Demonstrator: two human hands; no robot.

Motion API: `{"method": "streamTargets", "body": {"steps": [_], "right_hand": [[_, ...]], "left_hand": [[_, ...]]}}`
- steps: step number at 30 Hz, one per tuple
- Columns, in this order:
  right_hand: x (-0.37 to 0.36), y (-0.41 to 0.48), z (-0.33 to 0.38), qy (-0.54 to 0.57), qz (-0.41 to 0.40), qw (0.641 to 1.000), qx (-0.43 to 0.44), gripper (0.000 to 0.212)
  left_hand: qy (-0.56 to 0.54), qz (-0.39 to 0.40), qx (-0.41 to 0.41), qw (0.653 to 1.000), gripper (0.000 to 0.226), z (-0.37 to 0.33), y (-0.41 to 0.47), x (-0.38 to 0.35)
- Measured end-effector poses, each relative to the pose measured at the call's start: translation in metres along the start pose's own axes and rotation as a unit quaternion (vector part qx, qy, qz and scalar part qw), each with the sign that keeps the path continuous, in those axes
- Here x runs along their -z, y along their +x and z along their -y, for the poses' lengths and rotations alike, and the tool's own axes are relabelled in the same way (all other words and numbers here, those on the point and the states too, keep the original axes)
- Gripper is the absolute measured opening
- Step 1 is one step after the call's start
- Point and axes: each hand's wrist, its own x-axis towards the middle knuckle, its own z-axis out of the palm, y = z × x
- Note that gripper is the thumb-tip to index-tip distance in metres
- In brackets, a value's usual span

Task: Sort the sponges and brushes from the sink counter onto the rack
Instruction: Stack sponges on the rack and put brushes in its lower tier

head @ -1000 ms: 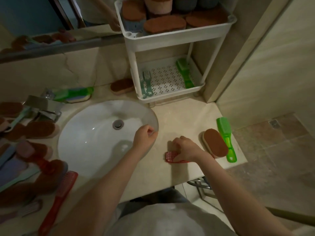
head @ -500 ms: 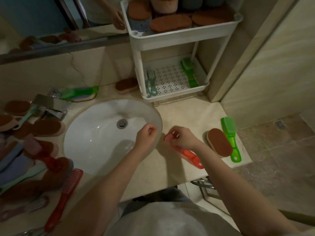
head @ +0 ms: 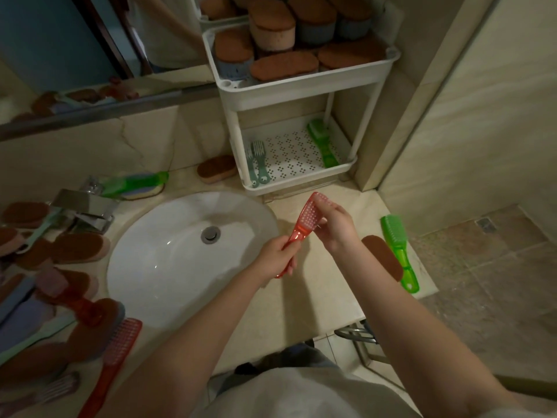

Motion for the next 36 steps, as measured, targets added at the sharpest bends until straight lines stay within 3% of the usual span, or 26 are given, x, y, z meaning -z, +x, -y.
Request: {"method": "streamTargets", "body": {"steps": [4, 6, 10, 12, 14, 19, 22, 27, 30, 34, 36], "right_hand": [[0.013, -0.002, 0.007, -0.114, -0.029, 0.993, 0.028, 0.029], [0.027, 0.003, 0.007, -0.233, -0.08, 0.966, 0.081, 0.029], [0.071, 0.016, 0.007, -0.492, -0.186, 0.828, 0.196, 0.04], [0.091, 0.022, 0.011, -0.574, -0.224, 0.766, 0.186, 0.05], [0.105, 0.029, 0.013, -0.615, -0.262, 0.73, 0.141, 0.056], [0.128, 0.042, 0.013, -0.635, -0.239, 0.735, 0.006, 0.064], [0.132, 0.046, 0.014, -0.66, -0.212, 0.719, 0.045, 0.058], [0.113, 0.052, 0.009, -0.67, -0.129, 0.724, 0.101, 0.049], [0.106, 0.059, 0.011, -0.661, -0.134, 0.732, 0.099, 0.057], [0.105, 0.07, 0.015, -0.698, -0.135, 0.698, 0.088, 0.042], [0.104, 0.074, 0.017, -0.7, -0.123, 0.698, 0.09, 0.044]], "left_hand": [[0.018, -0.014, 0.002, 1.0, 0.026, -0.005, 0.004, -0.005], [0.018, -0.024, 0.0, 1.0, 0.026, -0.007, 0.008, -0.006], [-0.005, -0.034, 0.0, 0.999, 0.024, -0.012, 0.017, -0.013], [-0.018, -0.039, 0.0, 0.999, 0.024, -0.014, 0.021, -0.017], [-0.026, -0.046, 0.001, 0.999, 0.024, -0.014, 0.026, -0.019], [-0.03, -0.054, 0.015, 0.998, 0.022, -0.014, 0.034, -0.023], [-0.03, -0.058, 0.02, 0.998, 0.022, -0.012, 0.04, -0.026], [-0.037, -0.067, 0.028, 0.997, 0.022, -0.012, 0.048, -0.03], [-0.038, -0.077, 0.027, 0.996, 0.022, -0.013, 0.051, -0.031], [-0.034, -0.096, 0.035, 0.994, 0.023, -0.012, 0.057, -0.03], [-0.031, -0.108, 0.039, 0.993, 0.023, -0.011, 0.059, -0.029]]}}
